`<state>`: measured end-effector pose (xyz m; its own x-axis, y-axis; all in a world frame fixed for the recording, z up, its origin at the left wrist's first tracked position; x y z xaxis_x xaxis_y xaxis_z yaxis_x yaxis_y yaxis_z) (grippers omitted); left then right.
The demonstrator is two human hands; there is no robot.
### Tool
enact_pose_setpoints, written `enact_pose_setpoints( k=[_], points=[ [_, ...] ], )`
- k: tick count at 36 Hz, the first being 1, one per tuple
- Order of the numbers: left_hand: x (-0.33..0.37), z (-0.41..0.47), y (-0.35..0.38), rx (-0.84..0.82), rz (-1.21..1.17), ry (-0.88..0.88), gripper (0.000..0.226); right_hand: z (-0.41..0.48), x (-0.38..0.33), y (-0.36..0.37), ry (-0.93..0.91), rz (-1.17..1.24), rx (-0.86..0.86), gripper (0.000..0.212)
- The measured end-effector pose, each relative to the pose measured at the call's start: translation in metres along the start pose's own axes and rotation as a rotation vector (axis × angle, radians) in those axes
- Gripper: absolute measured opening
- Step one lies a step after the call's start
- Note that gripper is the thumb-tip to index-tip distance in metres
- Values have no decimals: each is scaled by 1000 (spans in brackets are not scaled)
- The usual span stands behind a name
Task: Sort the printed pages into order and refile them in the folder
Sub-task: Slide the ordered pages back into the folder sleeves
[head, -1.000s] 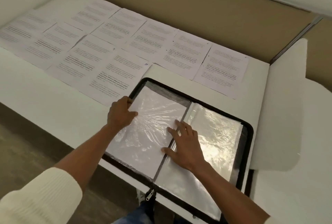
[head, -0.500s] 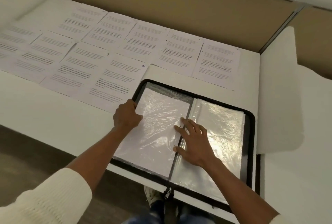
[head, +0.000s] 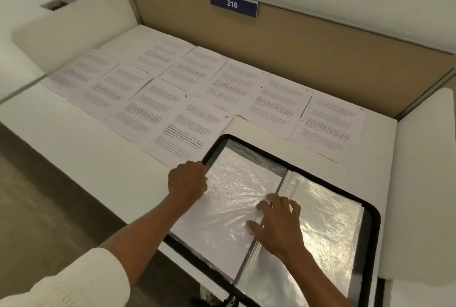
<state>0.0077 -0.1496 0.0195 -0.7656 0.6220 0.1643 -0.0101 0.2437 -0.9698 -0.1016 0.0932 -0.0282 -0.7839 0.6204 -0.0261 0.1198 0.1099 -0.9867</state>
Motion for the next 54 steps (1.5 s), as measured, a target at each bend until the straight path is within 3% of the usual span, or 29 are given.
enact_pose_setpoints(
  k=[7, 12, 21, 32, 39, 50, 54],
  points=[
    [-26, -5, -9, -87, -323, -180, 34, 27, -19, -20, -26, 168, 22, 39],
    [-49, 2, -13, -112, -389, -181, 26, 52, -51, -29, -86, 273, 1, 30],
    [-149, 59, -38, -75, -476, -219, 33, 144, -150, -57, -170, 377, -16, 23],
    [-284, 252, -131, -73, -496, -102, 32, 335, -275, -99, -44, 418, 15, 35],
    [-351, 384, -190, -26, -577, -29, 30, 428, -319, -126, 68, 385, 1, 52],
    [-359, 518, -188, 10, -574, 56, 34, 538, -353, -130, 9, 163, -49, 72],
    [-348, 553, -171, -20, -484, 85, 63, 571, -363, -124, -85, 59, -91, 82]
  ],
)
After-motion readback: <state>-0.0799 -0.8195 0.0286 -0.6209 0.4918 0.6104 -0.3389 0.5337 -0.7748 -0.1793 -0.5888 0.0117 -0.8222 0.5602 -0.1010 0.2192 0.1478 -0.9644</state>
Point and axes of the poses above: each hand's wrist, its own z-axis towards the middle knuckle, its own y-axis out of the palm, x = y × z, the point moved 7 cm from there along z, towards the middle knuckle, and after that the axes turned 11 degrees about -z, right-handed, at the moved point
